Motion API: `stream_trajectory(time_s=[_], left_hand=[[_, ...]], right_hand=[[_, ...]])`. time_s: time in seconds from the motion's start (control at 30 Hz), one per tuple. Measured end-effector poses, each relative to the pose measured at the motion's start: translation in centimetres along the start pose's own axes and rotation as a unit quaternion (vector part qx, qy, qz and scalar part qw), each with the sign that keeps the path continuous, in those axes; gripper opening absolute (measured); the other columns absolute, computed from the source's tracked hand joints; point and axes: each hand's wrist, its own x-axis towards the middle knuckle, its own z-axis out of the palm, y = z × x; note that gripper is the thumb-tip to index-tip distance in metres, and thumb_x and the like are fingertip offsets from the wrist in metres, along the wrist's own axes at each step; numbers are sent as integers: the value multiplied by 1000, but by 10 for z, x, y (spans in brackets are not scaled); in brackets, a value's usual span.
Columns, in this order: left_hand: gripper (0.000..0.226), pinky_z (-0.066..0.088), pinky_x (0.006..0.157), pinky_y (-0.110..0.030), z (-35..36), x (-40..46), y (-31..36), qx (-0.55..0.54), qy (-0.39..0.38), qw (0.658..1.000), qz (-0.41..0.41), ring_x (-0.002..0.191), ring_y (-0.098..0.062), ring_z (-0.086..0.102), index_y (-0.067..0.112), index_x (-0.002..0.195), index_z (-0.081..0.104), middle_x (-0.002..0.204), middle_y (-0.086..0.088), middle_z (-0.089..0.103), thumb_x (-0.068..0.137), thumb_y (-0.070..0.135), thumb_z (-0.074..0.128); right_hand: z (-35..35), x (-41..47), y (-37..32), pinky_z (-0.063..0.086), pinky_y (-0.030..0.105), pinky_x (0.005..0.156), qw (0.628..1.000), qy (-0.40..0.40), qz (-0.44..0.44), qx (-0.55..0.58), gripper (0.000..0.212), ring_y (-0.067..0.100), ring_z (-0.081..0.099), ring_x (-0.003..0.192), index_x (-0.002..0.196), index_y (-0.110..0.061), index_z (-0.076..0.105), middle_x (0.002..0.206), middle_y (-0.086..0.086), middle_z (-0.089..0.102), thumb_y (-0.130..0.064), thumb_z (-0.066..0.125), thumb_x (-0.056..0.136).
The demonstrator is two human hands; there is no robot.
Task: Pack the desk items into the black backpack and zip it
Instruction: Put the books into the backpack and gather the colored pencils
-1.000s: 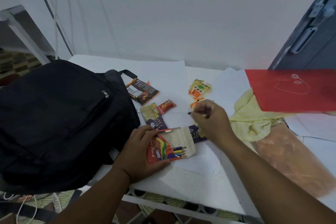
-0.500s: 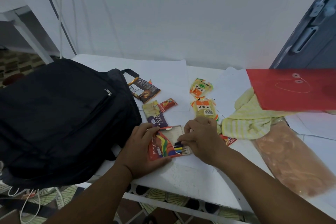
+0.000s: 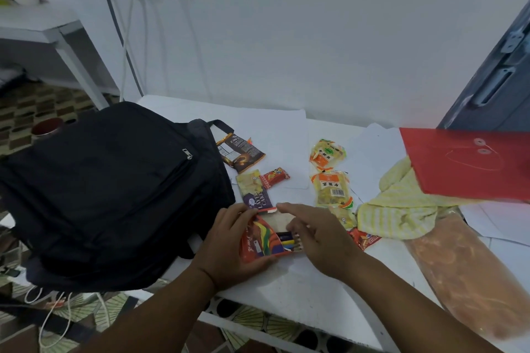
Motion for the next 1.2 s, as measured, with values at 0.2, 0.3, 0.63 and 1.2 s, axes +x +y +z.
stream_trajectory(time_s=[0.2, 0.3, 0.63, 1.2], left_hand=[[92, 43, 98, -24, -29, 16, 0, 19, 21, 1000, -7, 120, -6, 38, 21, 141, 50, 137, 5, 40, 76, 86, 52], [85, 42, 97, -25, -57, 34, -6, 48, 57, 997, 0, 116, -10, 44, 18, 134, 56, 131, 2, 46, 76, 80, 58], [84, 44, 97, -28, -141, 99, -97, 105, 33, 993, -31, 114, -8, 44, 25, 135, 52, 132, 7, 43, 74, 83, 49], [62, 53, 87, -50, -77, 87, -162, 225, 33, 973, 26, 119, -35, 50, 22, 116, 53, 136, -16, 53, 82, 73, 46]], right_hand=[[-16, 31, -7, 47, 13, 90, 991, 125, -6, 47, 39, 4, 61, 113, 122, -27, 66, 120, -14, 66, -2, 48, 96], [-25, 58, -16, 48, 20, 91, 972, 214, 25, 99, 37, 10, 63, 111, 108, -31, 68, 117, -12, 67, 1, 51, 97], [15, 174, 4, 40, 3, 75, 987, 80, 140, -8, 24, 9, 61, 90, 111, -18, 72, 115, -3, 70, -6, 57, 97], [54, 296, 41, 45, 22, 48, 892, 4, 427, -148, 22, 18, 65, 56, 65, -8, 59, 60, 4, 65, -21, 75, 72]])
